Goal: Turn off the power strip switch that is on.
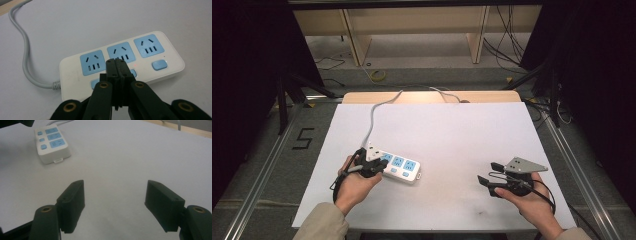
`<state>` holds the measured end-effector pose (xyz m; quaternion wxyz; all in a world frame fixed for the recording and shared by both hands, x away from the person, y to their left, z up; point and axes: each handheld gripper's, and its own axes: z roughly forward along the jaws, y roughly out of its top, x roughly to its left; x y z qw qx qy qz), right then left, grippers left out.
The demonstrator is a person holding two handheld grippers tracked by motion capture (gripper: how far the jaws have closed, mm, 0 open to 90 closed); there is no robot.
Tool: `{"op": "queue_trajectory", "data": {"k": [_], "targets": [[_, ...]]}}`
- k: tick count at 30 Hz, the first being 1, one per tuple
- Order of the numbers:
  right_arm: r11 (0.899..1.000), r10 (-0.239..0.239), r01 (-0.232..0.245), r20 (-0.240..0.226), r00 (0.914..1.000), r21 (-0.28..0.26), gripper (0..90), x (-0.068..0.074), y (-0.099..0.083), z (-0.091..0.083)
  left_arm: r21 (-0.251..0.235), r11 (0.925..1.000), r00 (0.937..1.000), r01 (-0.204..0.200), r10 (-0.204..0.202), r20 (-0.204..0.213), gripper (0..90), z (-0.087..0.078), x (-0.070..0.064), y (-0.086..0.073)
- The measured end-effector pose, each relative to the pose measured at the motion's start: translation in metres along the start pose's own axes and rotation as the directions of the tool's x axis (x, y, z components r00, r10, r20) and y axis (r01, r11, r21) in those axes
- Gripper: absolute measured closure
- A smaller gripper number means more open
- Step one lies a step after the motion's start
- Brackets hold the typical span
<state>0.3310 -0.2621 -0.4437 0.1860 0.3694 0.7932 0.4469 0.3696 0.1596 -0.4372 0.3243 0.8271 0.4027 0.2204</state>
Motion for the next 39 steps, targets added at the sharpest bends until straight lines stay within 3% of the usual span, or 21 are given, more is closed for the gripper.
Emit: {"op": "queue_trajectory", "data": {"k": [18,39], "targets": [[1.0,0.012,-0.012,-0.008,0.9999,0.01,32.3,0.0,-0.001,-0.001,0.036,0.9992,0.9994,-0.015,0.014,0.031,89.9,0.01,-0.002,0.008],[1.0,0.021,-0.021,-0.003,0.9998,0.011,32.4,0.0,-0.003,-0.003,0.053,0.9986,0.9986,0.003,-0.006,0.052,90.0,0.019,-0.004,0.017]]}}
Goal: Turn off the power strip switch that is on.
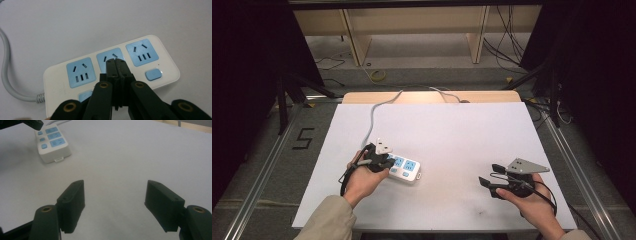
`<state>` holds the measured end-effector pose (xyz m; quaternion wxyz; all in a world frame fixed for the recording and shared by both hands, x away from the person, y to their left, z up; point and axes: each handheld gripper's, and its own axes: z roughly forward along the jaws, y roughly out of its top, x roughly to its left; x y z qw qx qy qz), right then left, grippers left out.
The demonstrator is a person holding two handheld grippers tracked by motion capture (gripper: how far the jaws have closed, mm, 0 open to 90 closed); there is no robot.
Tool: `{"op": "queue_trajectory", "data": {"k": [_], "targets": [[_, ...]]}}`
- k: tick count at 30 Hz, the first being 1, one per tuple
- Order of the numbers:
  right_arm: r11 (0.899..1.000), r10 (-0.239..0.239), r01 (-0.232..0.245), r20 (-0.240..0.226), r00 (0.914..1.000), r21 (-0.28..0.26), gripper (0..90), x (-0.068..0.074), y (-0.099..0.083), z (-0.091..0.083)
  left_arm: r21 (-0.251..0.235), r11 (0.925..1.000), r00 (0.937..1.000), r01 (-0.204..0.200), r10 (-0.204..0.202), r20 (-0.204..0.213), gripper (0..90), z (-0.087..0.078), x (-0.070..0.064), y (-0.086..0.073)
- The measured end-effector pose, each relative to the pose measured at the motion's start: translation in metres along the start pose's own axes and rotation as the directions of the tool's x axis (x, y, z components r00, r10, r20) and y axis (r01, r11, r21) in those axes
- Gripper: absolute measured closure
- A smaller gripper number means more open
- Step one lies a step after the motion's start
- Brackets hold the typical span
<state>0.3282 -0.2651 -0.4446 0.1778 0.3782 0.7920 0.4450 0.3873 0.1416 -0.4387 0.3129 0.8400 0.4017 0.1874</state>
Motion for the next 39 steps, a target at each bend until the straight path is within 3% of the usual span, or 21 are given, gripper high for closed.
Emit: {"op": "queue_trajectory", "data": {"k": [14,24,39], "targets": [[1.0,0.002,-0.002,-0.002,1.0,0.001,32.3,0.0,0.0,0.0,0.037,0.9993,0.9998,-0.01,0.009,0.015,89.9,0.008,-0.001,0.012],[1.0,0.0,0.0,-0.004,1.0,0.001,32.3,0.0,0.0,0.0,0.093,0.9956,0.9995,-0.014,0.011,0.03,89.9,0.013,-0.002,0.012],[1.0,-0.003,0.003,-0.002,1.0,0.002,32.5,0.0,0.0,0.0,0.137,0.9905,0.9989,-0.013,0.007,0.046,89.9,0.016,-0.003,0.01]]}}
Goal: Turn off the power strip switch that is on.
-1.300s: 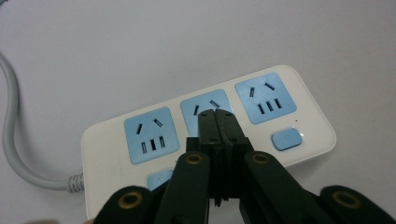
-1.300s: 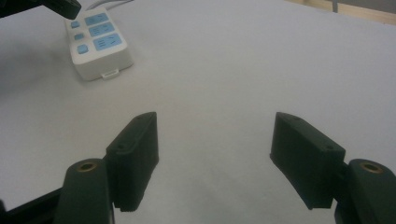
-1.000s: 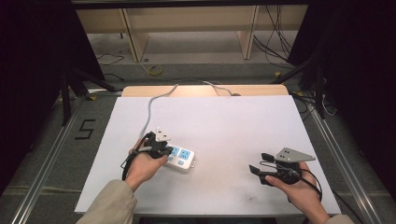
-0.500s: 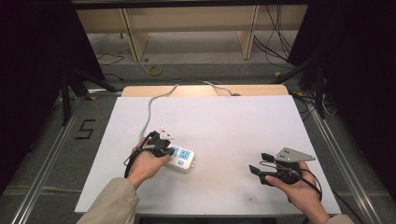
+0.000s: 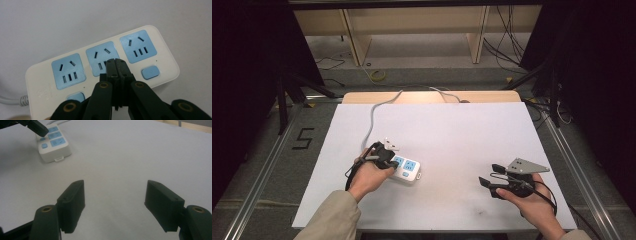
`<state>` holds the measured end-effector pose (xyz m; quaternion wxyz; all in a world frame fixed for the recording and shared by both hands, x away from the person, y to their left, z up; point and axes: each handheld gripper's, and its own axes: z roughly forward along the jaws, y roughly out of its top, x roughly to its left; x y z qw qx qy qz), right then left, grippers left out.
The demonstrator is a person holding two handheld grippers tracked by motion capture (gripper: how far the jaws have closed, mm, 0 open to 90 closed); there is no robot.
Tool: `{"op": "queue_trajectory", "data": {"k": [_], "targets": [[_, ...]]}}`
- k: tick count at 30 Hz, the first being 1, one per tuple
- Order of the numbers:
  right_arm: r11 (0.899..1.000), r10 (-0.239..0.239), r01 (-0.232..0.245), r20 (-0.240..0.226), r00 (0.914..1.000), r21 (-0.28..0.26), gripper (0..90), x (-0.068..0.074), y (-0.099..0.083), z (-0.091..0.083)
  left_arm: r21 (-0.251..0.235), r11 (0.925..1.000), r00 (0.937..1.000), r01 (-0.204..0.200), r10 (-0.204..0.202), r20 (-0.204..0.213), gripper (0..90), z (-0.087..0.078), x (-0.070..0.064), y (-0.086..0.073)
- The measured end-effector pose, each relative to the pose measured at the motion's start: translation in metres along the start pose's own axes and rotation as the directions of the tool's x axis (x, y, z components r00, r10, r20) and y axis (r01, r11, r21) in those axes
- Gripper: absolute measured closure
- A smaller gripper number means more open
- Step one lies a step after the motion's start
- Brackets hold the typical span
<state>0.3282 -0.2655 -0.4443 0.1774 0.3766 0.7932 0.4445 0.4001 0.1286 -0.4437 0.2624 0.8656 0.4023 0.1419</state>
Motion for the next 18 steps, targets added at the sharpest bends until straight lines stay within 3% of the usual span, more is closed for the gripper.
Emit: {"op": "queue_trajectory", "data": {"k": [18], "targets": [[1.0,-0.001,0.001,-0.001,1.0,-0.004,32.8,0.0007,0.0004,-0.0001,0.027,0.9996,0.9998,0.009,-0.009,0.019,89.9,0.0026,0.0008,-0.0006]]}}
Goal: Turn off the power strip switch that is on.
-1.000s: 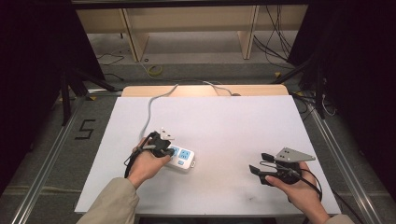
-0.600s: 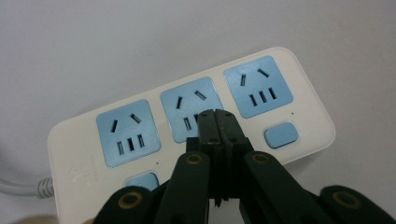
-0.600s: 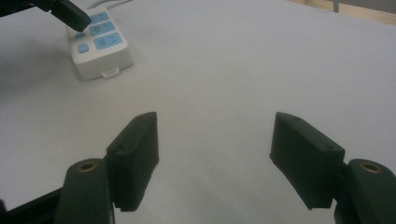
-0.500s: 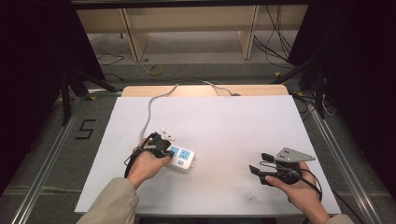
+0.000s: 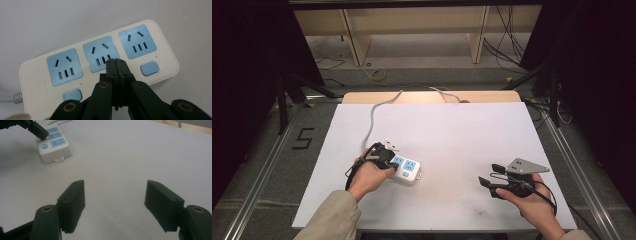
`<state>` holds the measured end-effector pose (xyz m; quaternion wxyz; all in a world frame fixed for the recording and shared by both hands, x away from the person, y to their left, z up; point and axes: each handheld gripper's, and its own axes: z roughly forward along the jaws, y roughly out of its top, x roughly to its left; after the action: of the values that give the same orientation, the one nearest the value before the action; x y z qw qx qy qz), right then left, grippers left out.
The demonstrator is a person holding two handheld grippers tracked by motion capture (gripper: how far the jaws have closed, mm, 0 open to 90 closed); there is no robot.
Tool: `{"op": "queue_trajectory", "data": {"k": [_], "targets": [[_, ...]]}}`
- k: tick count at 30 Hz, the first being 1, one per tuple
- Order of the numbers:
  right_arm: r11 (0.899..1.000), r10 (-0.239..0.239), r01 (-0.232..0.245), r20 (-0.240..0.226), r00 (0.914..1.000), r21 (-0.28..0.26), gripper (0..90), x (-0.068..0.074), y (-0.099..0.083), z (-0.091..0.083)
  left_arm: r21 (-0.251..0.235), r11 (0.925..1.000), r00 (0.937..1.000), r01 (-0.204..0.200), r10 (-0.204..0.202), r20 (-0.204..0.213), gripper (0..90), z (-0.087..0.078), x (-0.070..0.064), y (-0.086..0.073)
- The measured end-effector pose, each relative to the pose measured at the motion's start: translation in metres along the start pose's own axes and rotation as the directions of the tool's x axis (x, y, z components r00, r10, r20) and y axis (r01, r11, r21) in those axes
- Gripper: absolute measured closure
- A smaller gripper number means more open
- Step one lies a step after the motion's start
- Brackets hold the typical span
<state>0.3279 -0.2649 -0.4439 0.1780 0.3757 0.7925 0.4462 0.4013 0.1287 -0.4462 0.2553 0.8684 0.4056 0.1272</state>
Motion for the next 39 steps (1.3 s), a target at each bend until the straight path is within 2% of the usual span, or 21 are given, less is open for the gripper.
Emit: {"op": "queue_trajectory", "data": {"k": [15,21,24,28,30,33,39], "targets": [[1.0,-0.002,0.002,-0.004,1.0,0.006,32.8,-0.0001,-0.0004,0.0003,0.013,0.9998,0.9998,0.017,-0.017,0.006,90.0,-0.0002,0.0004,0.0011],[1.0,0.001,-0.001,-0.006,1.0,0.007,32.7,0.0003,-0.0005,0.0007,0.028,0.9996,1.0,0.007,-0.007,-0.002,90.0,-0.0001,-0.0007,0.0028],[1.0,0.001,-0.001,-0.006,1.0,0.008,32.7,0.0004,-0.0006,0.0007,0.034,0.9993,0.9995,0.017,-0.018,0.027,90.0,0.0007,-0.0017,0.0035],[1.0,0.002,-0.002,-0.006,1.0,0.008,32.7,0.0003,-0.0007,0.0006,0.038,0.9993,0.9999,0.0,-0.001,0.014,90.0,0.0008,-0.0026,0.0043],[1.0,0.0,0.0,-0.006,1.0,0.009,32.7,0.0003,-0.0007,0.0005,0.035,0.9993,0.9997,0.014,-0.015,0.018,90.0,0.0009,-0.0022,0.0042],[1.0,-0.002,0.002,-0.007,1.0,0.008,32.7,0.0003,-0.0007,0.0004,0.035,0.9993,0.9999,0.013,-0.013,0.0,90.0,0.0002,-0.0004,0.0042],[1.0,0.001,0.0,-0.008,1.0,0.008,32.7,0.0003,-0.0007,0.0007,0.042,0.999,0.9998,0.018,-0.019,0.008,90.0,0.0002,0.0007,0.0047]]}}
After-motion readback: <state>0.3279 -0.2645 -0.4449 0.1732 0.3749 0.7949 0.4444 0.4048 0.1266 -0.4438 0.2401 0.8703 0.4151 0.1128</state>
